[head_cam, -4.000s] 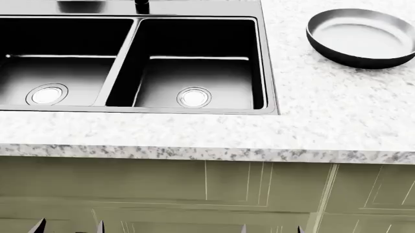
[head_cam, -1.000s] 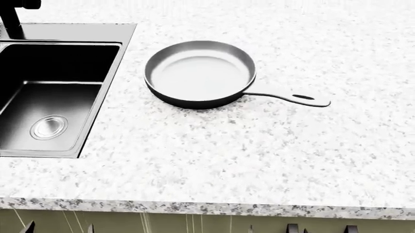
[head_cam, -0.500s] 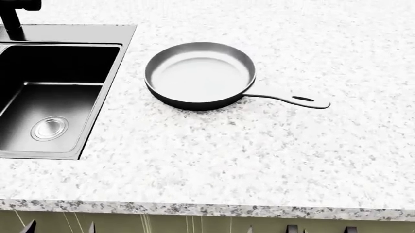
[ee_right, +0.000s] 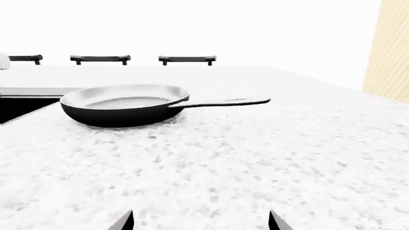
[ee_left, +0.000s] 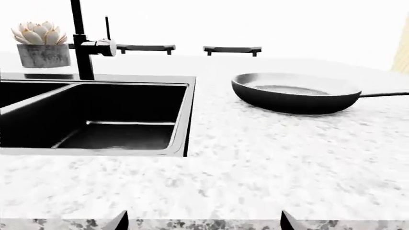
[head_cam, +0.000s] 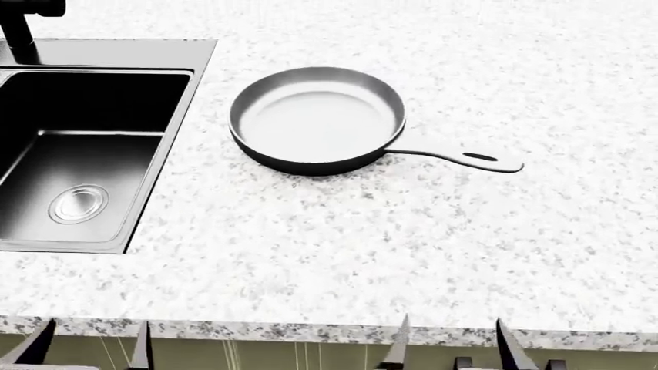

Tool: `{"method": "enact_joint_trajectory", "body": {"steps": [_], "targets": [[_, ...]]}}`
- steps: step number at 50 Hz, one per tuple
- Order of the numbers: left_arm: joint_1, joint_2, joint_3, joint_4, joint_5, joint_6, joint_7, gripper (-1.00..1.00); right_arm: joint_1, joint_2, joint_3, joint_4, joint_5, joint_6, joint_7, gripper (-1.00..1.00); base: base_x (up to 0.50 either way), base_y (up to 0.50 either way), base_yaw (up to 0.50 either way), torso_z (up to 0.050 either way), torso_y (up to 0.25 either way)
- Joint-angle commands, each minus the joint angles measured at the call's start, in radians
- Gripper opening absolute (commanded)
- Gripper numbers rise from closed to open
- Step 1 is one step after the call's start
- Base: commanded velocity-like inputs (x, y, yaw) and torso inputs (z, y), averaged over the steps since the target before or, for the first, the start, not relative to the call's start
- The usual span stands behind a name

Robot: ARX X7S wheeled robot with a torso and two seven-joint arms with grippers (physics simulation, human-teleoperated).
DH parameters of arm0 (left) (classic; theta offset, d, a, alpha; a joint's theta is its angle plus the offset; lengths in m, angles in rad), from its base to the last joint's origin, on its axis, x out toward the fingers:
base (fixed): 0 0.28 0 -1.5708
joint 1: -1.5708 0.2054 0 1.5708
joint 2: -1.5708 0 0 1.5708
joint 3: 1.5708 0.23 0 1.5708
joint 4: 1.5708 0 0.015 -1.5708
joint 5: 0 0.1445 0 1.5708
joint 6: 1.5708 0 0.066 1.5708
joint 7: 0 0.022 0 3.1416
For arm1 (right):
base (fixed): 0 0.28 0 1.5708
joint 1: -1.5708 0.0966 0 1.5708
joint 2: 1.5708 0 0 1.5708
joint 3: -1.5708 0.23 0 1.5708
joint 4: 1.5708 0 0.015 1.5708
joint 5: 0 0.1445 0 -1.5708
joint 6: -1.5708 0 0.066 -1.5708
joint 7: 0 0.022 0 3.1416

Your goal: Pick the pan and sponge and place them into the sink. Then turn on the water.

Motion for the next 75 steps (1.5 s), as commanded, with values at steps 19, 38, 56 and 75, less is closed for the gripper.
{"method": "enact_joint_trajectory", "body": {"steps": [19,38,56,75], "targets": [[-0.412,-0.189,-0.109,0.238,-0.266,-0.634,-0.005,1.00,0.449,0.277,0.251,-0.355,0.360,0.826,-0.033,1.00,0.00,0.00,0.00,0.000,0.000],[-0.387,-0.215,-0.138,0.230,-0.277,-0.636,-0.004,1.00,0.440,0.273,0.277,-0.308,0.396,0.813,-0.067,1.00,0.39,-0.11,0.00,0.000,0.000],[-0.396,-0.213,-0.125,0.205,-0.266,-0.622,-0.009,1.00,0.470,0.275,0.245,-0.274,0.418,0.849,-0.081,1.00,0.40,-0.05,0.00,0.000,0.000],[-0.390,-0.227,-0.133,0.190,-0.274,-0.611,0.003,1.00,0.613,0.292,0.207,-0.213,0.580,1.063,-0.160,1.00,0.18,0.00,0.00,0.000,0.001]]}}
